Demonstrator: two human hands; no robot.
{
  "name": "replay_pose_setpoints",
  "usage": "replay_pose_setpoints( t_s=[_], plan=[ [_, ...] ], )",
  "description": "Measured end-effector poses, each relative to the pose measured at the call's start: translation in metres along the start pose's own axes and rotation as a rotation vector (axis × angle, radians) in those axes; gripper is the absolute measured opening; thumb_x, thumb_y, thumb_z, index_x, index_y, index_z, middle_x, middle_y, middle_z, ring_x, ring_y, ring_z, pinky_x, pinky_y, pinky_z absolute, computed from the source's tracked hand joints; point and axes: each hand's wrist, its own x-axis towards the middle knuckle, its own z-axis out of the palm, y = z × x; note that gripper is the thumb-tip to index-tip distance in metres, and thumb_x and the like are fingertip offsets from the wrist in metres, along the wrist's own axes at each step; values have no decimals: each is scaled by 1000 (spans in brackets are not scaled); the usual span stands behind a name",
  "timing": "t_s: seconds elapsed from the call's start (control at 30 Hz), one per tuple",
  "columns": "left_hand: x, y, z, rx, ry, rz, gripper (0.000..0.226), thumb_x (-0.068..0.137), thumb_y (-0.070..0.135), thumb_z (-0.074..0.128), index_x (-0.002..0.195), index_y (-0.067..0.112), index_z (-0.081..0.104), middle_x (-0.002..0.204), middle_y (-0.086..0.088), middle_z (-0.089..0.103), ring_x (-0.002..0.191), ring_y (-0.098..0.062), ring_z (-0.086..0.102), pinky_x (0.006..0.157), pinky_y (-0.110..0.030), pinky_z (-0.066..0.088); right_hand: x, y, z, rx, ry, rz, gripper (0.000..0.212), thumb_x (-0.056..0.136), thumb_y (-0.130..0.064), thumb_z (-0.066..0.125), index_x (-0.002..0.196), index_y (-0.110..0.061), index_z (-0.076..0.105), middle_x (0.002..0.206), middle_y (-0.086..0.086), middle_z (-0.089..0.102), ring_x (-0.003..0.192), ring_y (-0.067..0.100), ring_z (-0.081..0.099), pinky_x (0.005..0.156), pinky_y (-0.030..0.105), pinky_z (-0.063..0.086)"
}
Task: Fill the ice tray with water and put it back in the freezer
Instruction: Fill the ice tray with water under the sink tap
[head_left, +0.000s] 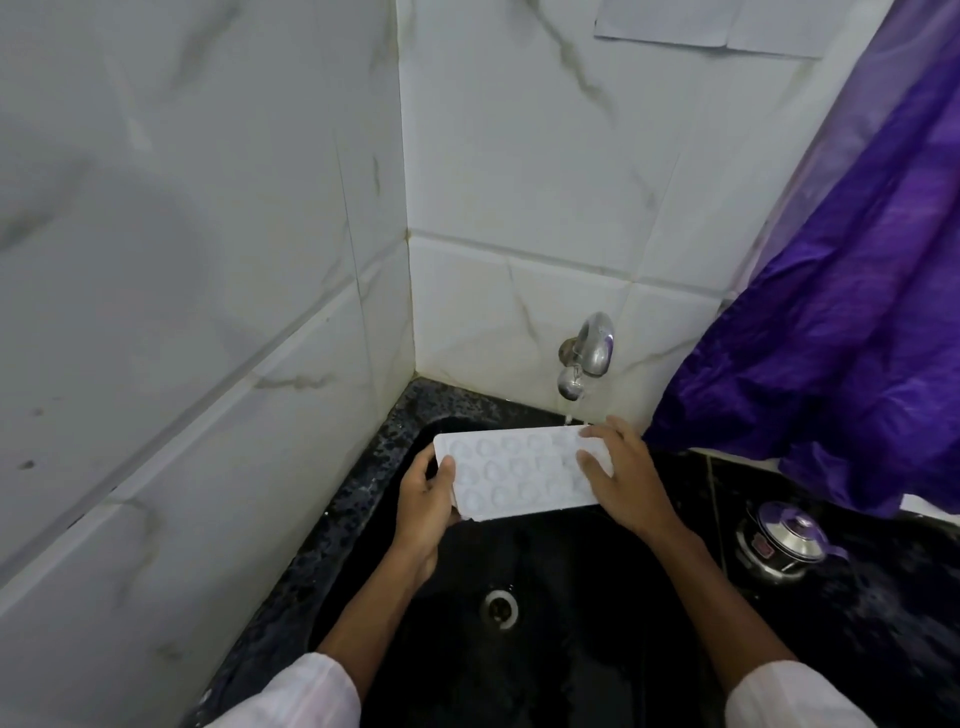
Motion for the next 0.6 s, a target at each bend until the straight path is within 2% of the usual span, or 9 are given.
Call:
replay_pose_setpoints(
  t_s=[0.1, 0.13, 0.2, 0.23, 0.27, 0.33, 0.37, 0.5, 0.6],
  plan=[
    [1, -2, 0, 4, 16, -9, 32, 105, 23, 46, 134, 17, 55, 115, -1, 71, 99, -17, 71, 70, -36, 62, 6, -1, 4, -48, -86, -28, 24, 98, -36, 49, 119, -28, 57, 152, 1, 27, 136, 22, 33, 108, 30, 32],
    [1, -2, -1, 1, 20, -15, 32, 105, 23, 46, 134, 17, 55, 116, -1, 71, 99, -17, 71, 71, -37, 62, 7, -3, 5, -46, -91, -40, 23, 98, -36, 48, 117, -29, 58, 151, -1, 27, 132, 20, 37, 103, 24, 36],
    [2, -1, -2, -6, 24, -24, 31, 105, 23, 46, 134, 18, 55, 116, -1, 70, 100, -18, 70, 72, -38, 62, 10, -7, 5, -47, -110, -28, 23, 99, -35, 48, 117, -28, 60, 149, -5, 25, 126, 15, 40, 92, 9, 35],
    [1, -1, -2, -10, 23, -26, 31, 105, 23, 46, 135, 19, 55, 116, -1, 70, 100, -18, 70, 72, -38, 62, 11, -8, 6, -53, -122, -24, 24, 99, -37, 47, 118, -29, 60, 151, -3, 24, 129, 17, 38, 95, 12, 33],
    [1, -1, -3, -11, 20, -25, 31, 105, 22, 46, 135, 20, 54, 116, 0, 70, 100, -18, 70, 72, -38, 62, 14, -7, 8, -54, -130, -26, 25, 99, -41, 46, 118, -33, 60, 155, 0, 21, 135, 21, 34, 104, 23, 35],
    [0, 1, -3, -15, 11, -15, 31, 105, 22, 46, 135, 21, 55, 115, 2, 71, 100, -17, 71, 72, -37, 62, 16, -8, 10, -76, -151, -30, 28, 98, -46, 45, 120, -35, 60, 158, 4, 18, 142, 25, 24, 112, 44, 34],
    [0, 1, -3, -18, 7, -10, 31, 105, 23, 46, 135, 21, 55, 114, 3, 71, 100, -17, 71, 71, -37, 62, 17, -9, 9, -95, -157, -25, 30, 98, -46, 45, 121, -33, 61, 158, 4, 19, 144, 25, 22, 114, 46, 30],
    [0, 3, -2, -19, 6, -8, 30, 105, 23, 45, 133, 23, 56, 113, 4, 72, 99, -16, 72, 70, -36, 62, 18, -12, 5, -62, -180, 13, 31, 97, -48, 47, 119, -32, 62, 157, 3, 20, 145, 21, 18, 114, 43, 29],
    [1, 3, -2, -19, 7, -20, 32, 105, 24, 46, 135, 23, 55, 115, 3, 72, 99, -17, 72, 69, -36, 62, 17, -10, 5, -34, -187, 16, 28, 98, -44, 48, 116, -30, 64, 156, 2, 23, 144, 19, 19, 111, 33, 27]
  ],
)
